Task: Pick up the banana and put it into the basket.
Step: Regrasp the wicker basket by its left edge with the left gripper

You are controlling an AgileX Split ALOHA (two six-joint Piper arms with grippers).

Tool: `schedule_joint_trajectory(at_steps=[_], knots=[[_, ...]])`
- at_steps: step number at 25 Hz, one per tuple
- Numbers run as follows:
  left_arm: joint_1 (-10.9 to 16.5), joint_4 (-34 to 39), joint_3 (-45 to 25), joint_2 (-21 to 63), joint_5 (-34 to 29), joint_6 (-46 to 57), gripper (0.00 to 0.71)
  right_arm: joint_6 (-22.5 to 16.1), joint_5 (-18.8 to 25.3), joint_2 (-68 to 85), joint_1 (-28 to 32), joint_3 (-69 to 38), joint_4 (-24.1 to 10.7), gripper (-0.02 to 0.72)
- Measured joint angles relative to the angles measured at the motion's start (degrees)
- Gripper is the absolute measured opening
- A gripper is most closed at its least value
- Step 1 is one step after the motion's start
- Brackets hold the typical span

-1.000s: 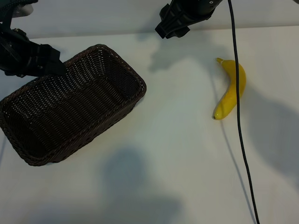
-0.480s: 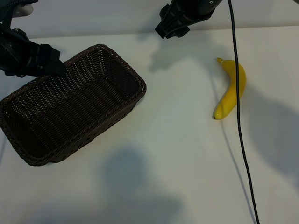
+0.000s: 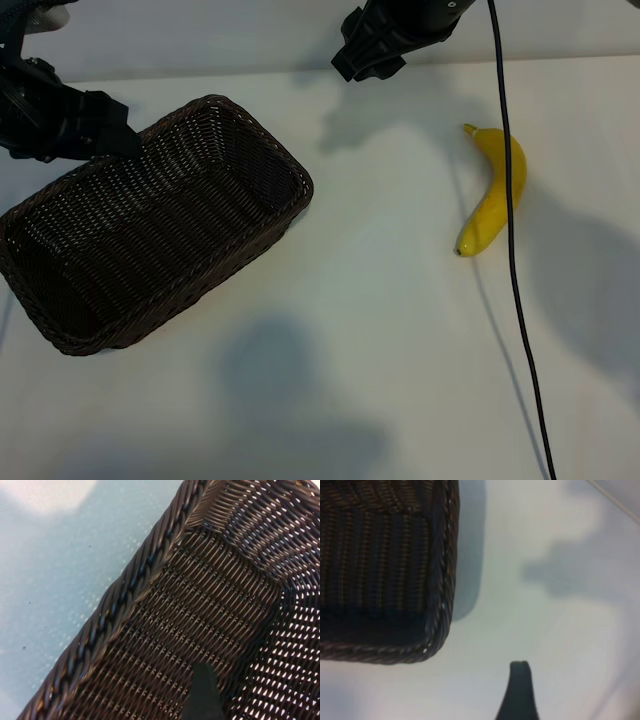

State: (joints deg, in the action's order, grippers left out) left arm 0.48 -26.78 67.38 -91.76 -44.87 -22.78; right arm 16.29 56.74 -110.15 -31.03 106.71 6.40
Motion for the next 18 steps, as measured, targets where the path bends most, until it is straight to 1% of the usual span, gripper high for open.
schedule_joint_trajectory(at_steps=[2, 5, 11, 15, 18], knots=[[0.0, 0.1, 0.0, 0.0, -1.3, 2.3, 0.588, 0.0, -0.7, 0.0, 0.0, 0.0, 0.1, 0.593], [0.0, 2.4, 0.0, 0.0, -3.0, 7.4, 0.588, 0.0, -1.1, 0.0, 0.0, 0.0, 0.2, 0.593], [0.0, 13.9, -0.4, 1.9, -5.0, 20.5, 0.588, 0.0, -1.1, 0.0, 0.0, 0.0, 0.3, 0.593], [0.0, 19.0, -3.3, 6.4, -5.3, 27.8, 0.588, 0.0, -1.1, 0.0, 0.0, 0.0, 0.4, 0.593], [0.0, 19.9, -7.2, 10.1, -4.6, 31.5, 0.588, 0.0, -1.1, 0.0, 0.0, 0.0, 0.4, 0.593]])
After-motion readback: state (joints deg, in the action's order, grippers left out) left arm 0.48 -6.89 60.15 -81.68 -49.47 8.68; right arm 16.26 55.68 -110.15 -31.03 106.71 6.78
